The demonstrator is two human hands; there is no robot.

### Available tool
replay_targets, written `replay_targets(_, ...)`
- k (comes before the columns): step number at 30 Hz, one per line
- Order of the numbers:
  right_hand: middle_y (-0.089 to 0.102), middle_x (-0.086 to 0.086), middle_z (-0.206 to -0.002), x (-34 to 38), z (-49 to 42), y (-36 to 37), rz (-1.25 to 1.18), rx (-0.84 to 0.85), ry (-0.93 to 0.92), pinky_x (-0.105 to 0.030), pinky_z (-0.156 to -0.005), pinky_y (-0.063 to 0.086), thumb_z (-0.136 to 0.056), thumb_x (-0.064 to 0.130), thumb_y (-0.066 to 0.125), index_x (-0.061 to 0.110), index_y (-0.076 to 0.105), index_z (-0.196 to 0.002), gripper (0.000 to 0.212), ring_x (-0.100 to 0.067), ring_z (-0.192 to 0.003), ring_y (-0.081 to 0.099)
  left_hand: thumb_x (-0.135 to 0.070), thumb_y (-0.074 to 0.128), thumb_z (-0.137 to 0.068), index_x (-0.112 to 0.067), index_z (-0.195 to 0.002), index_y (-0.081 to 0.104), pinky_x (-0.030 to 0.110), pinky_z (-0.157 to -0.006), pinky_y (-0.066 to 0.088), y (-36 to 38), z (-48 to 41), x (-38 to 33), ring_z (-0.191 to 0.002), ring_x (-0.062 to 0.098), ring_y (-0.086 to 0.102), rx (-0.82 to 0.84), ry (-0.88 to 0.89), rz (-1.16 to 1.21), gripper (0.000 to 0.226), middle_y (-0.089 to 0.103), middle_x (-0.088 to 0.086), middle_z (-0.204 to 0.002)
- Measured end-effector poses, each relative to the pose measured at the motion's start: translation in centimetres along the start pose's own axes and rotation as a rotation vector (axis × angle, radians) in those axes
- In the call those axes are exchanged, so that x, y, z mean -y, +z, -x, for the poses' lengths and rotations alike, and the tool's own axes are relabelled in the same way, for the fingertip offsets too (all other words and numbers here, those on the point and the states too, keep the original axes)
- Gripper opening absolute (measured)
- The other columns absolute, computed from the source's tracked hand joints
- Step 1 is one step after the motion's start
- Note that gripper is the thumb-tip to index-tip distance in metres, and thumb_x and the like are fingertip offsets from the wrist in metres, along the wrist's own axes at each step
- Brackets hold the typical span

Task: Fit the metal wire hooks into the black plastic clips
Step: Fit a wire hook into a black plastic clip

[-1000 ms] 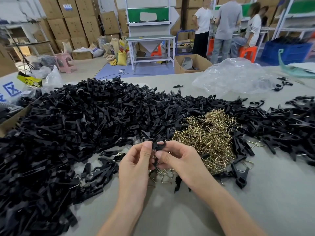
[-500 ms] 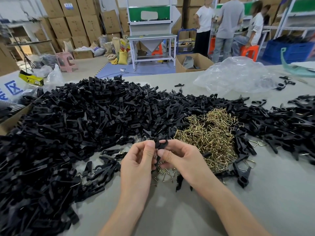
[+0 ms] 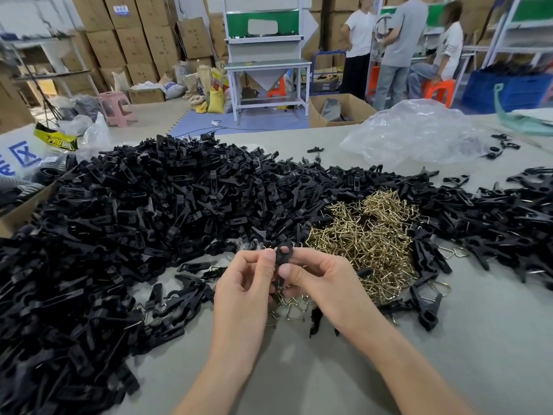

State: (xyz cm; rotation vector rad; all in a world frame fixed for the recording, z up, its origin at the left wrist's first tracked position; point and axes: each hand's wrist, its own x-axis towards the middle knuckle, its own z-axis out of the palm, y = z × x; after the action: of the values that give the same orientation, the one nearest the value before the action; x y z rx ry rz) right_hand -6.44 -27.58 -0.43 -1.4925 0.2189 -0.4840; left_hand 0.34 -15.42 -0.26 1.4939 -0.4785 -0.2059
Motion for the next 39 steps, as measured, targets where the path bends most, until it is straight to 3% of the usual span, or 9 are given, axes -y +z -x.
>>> replay_targets(9, 0.068, 0.007, -0.079, 0.4, 0.1, -0.3, -0.056, 0.02, -0.005, -0.027, -0.071, 0.06, -0.085, 0.025, 0.07, 0.035, 0.075, -0.111, 0.028, -0.015, -0.071, 0.069, -0.046, 0.06, -0.089, -0.03, -0.083, 0.071, 0.02, -0.05, 0.043, -0.4, -0.1, -0.4, -0.057, 0.01, 0.051, 0.087, 0.012, -0.025, 0.021, 0.06, -0.007, -0.062)
replay_targets(13, 0.07, 0.006, -0.09, 0.4, 0.0, -0.8, -0.03, -0.048, -0.029, -0.028, -0.074, 0.061, -0.092, 0.013, 0.07, 0.03, 0.075, -0.106, 0.023, -0.017, -0.081, 0.074, -0.043, 0.054, -0.097, -0.038, -0.099, 0.071, 0.014, -0.068, 0.052, -0.5, -0.2, 0.1, -0.079, 0.001, 0.068, 0.041, 0.028, -0.097, 0.017, 0.074, -0.014, -0.087)
replay_targets(16, 0.072, -0.003, -0.094, 0.7, -0.2, -1.9, -0.083, -0.179, -0.067, -0.025, -0.079, 0.059, -0.086, 0.021, 0.071, 0.024, 0.072, -0.112, 0.026, -0.019, -0.091, 0.074, -0.042, 0.05, -0.1, -0.041, -0.109, 0.062, 0.02, -0.078, 0.052, -1.1, -0.4, 1.0, -0.087, 0.002, 0.065, 0.076, 0.117, -0.448, 0.014, 0.071, -0.019, -0.092)
replay_targets(19, 0.075, -0.003, -0.101, 0.9, -0.4, -2.7, -0.154, -0.319, -0.087, -0.025, -0.084, 0.059, -0.078, 0.024, 0.074, 0.019, 0.07, -0.113, 0.036, -0.02, -0.095, 0.074, -0.051, 0.043, -0.096, -0.034, -0.124, 0.061, 0.03, -0.097, 0.041, -1.0, 0.0, 1.9, -0.108, 0.007, 0.054, 0.238, 0.342, -0.958, 0.037, 0.058, -0.018, -0.113)
replay_targets(22, 0.073, -0.004, -0.111, 0.8, -0.5, -3.1, -0.147, -0.408, -0.081, -0.03, -0.089, 0.06, -0.076, 0.03, 0.079, 0.022, 0.07, -0.112, 0.038, -0.02, -0.095, 0.075, -0.055, 0.045, -0.092, -0.032, -0.126, 0.063, 0.033, -0.092, 0.039, -0.6, 0.4, 2.2, -0.107, 0.015, 0.054, 0.265, 0.416, -1.14, 0.044, 0.056, -0.01, -0.112)
replay_targets(26, 0.071, -0.007, -0.118, 0.3, -0.6, -3.4, -0.102, -0.43, -0.071, -0.032, -0.088, 0.06, -0.086, 0.021, 0.079, 0.025, 0.068, -0.111, 0.028, -0.018, -0.091, 0.076, -0.047, 0.055, -0.091, -0.03, -0.105, 0.067, 0.03, -0.086, 0.034, -0.5, -0.2, 2.5, -0.099, 0.015, 0.056, 0.183, 0.428, -1.086, 0.025, 0.054, -0.011, -0.102)
replay_targets(31, 0.072, -0.007, -0.113, 0.3, -0.5, -3.3, -0.073, -0.419, -0.071, -0.032, -0.086, 0.06, -0.086, 0.021, 0.078, 0.025, 0.069, -0.11, 0.026, -0.018, -0.09, 0.076, -0.039, 0.067, -0.087, -0.035, -0.089, 0.062, 0.017, -0.089, 0.026, -0.5, -0.3, 2.7, -0.101, 0.001, 0.038, 0.13, 0.405, -0.861, 0.006, 0.045, -0.02, -0.106)
replay_targets(36, 0.073, 0.002, -0.109, 0.6, -0.2, -3.2, -0.037, -0.357, -0.07, -0.018, -0.08, 0.057, -0.086, 0.02, 0.079, 0.027, 0.068, -0.11, 0.027, -0.014, -0.092, 0.074, -0.036, 0.066, -0.092, -0.044, -0.086, 0.059, 0.013, -0.085, 0.043, -0.8, -0.4, 1.2, -0.101, 0.002, 0.053, 0.068, 0.384, -0.564, 0.012, 0.051, -0.023, -0.101)
replay_targets(39, 0.072, 0.003, -0.111, 0.6, -0.2, -3.0, -0.014, -0.339, -0.065, -0.015, -0.079, 0.055, -0.085, 0.021, 0.08, 0.03, 0.069, -0.108, 0.026, -0.013, -0.092, 0.074, -0.013, 0.065, -0.094, -0.043, -0.083, 0.061, 0.008, -0.075, 0.042, -0.7, -0.3, 1.0, -0.092, 0.003, 0.058, 0.049, 0.363, -0.528, 0.033, 0.055, -0.02, -0.098)
